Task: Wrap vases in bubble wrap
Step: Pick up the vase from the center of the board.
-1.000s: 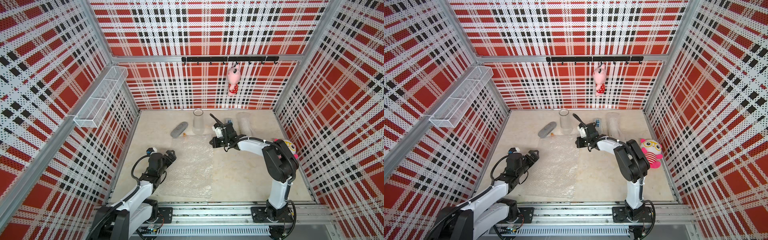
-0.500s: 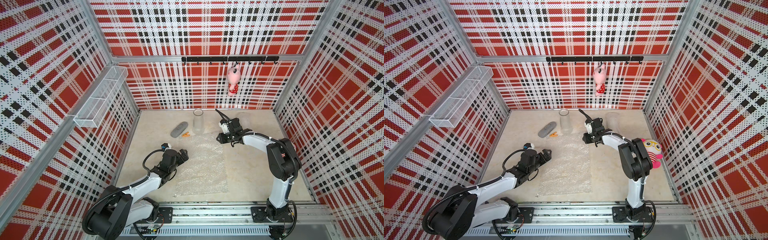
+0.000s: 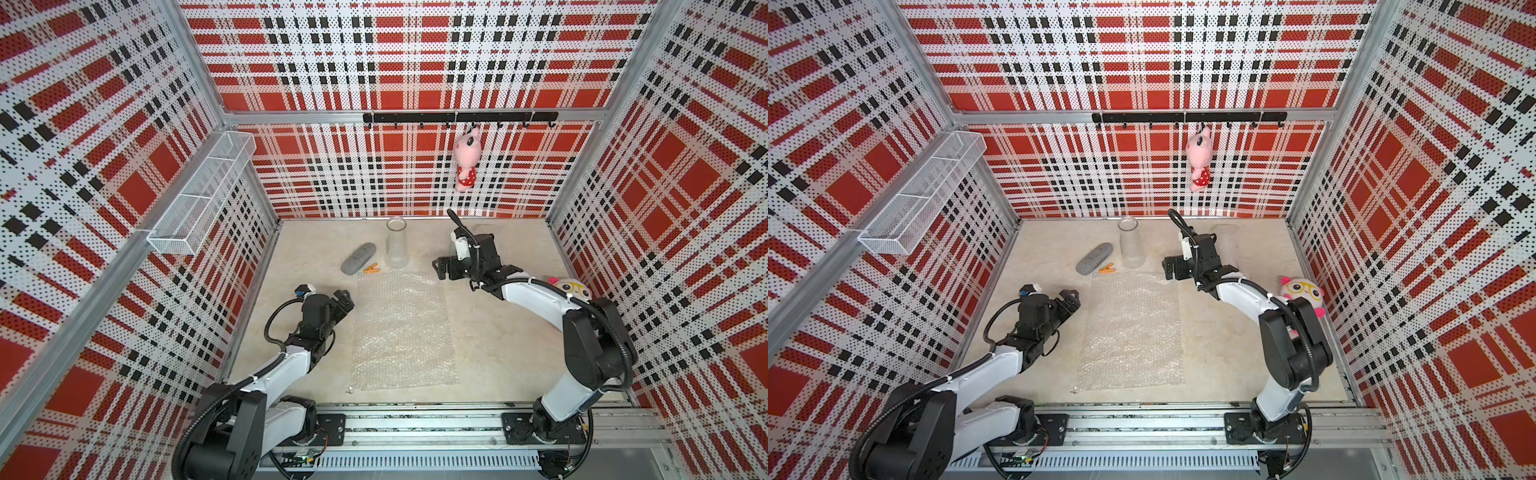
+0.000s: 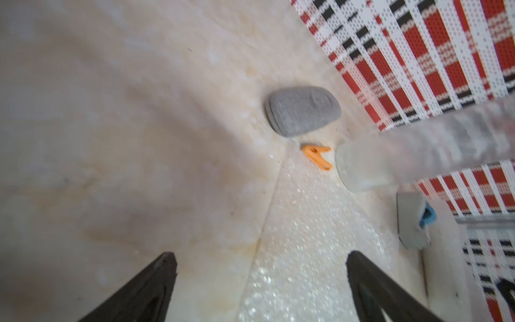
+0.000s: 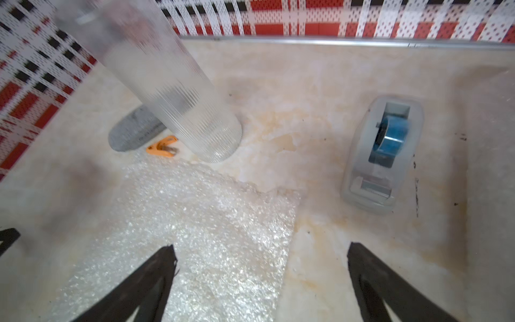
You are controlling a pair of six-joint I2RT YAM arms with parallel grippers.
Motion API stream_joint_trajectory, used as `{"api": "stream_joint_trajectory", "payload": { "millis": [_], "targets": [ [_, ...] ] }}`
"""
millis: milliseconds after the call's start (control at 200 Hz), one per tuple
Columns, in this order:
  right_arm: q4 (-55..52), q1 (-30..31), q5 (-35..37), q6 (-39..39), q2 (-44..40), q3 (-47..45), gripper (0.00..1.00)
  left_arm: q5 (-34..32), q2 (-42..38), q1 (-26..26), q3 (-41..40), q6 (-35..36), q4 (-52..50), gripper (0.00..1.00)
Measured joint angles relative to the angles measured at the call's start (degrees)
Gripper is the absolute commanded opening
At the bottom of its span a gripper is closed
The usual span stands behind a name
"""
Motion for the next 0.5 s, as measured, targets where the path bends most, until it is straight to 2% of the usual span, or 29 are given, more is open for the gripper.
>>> {"api": "stream_joint_trajectory", "payload": {
  "millis": [120,251,366,501],
  "targets": [
    [5.7,0.2,-2.0,2.3,0.9,1.4,1.0,-4.0,3.2,-1.8,1.2,0.1,2.3,0.98],
    [3.3,1.6,-3.6,2.6,6.8,13.9,1.0,-7.3,6.6,-3.0,2.8,1.4,5.1,0.98],
    [-0.2,4.7,-1.5,0.9,10.8,23.9,1.0,-6.6,7.8,0.1,1.9,2.1,9.2,0.98],
    [-1.9,8.1,3.1,-0.8,14.6,31.3,1.0,-5.6,8.0,2.3,-1.0,1.9,13.3,0.98]
  ]
}}
